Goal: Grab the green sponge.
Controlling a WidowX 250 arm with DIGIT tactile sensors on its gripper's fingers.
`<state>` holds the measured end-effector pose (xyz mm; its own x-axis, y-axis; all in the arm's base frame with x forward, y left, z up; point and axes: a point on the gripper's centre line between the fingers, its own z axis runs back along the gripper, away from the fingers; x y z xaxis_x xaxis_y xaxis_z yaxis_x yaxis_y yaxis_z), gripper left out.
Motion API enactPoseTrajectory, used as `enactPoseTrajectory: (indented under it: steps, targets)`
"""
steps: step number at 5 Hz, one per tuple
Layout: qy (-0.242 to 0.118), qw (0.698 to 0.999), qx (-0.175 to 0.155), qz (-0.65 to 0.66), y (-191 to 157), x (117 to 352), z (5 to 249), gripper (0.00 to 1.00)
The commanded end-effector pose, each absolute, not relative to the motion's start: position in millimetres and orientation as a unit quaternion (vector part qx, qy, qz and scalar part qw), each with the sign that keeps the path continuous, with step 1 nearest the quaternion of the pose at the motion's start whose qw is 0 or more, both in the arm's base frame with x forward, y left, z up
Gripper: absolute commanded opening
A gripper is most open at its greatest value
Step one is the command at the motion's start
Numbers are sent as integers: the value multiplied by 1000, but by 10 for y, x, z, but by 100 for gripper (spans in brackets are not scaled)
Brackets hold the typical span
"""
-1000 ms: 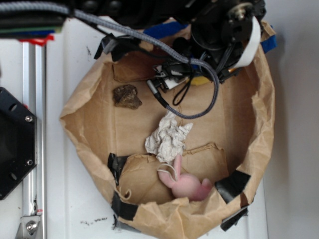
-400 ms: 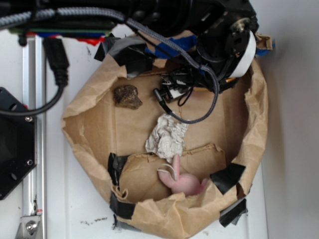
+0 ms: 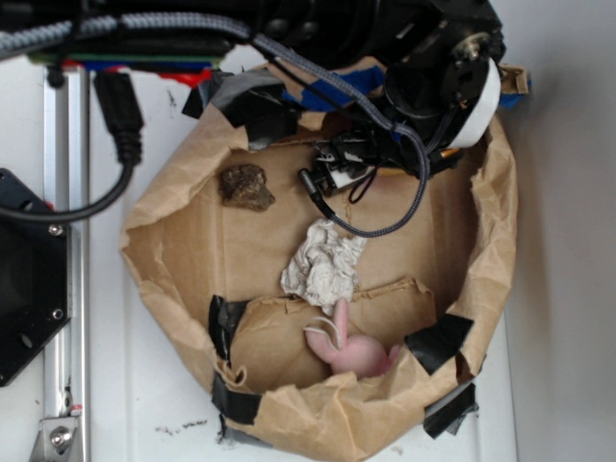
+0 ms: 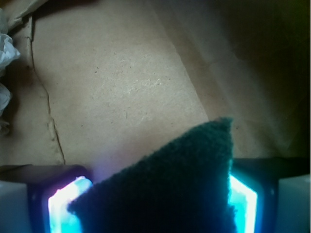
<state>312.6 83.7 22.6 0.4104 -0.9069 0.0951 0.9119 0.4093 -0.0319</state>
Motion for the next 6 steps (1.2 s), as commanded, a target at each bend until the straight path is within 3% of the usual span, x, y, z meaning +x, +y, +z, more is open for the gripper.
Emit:
enactPoseTrajectory:
  steps: [1, 2, 3, 5, 6]
  targets:
    - [-36, 839, -27, -543, 984, 3153, 265, 100]
    - [-40, 836, -30, -546, 1000, 3153, 272, 43]
    - [-44, 839, -30, -542, 1025, 3146, 300, 0]
    - [-65, 831, 0, -553, 888, 3009, 665, 0]
    - [-64, 834, 7, -548, 446, 2853, 899, 0]
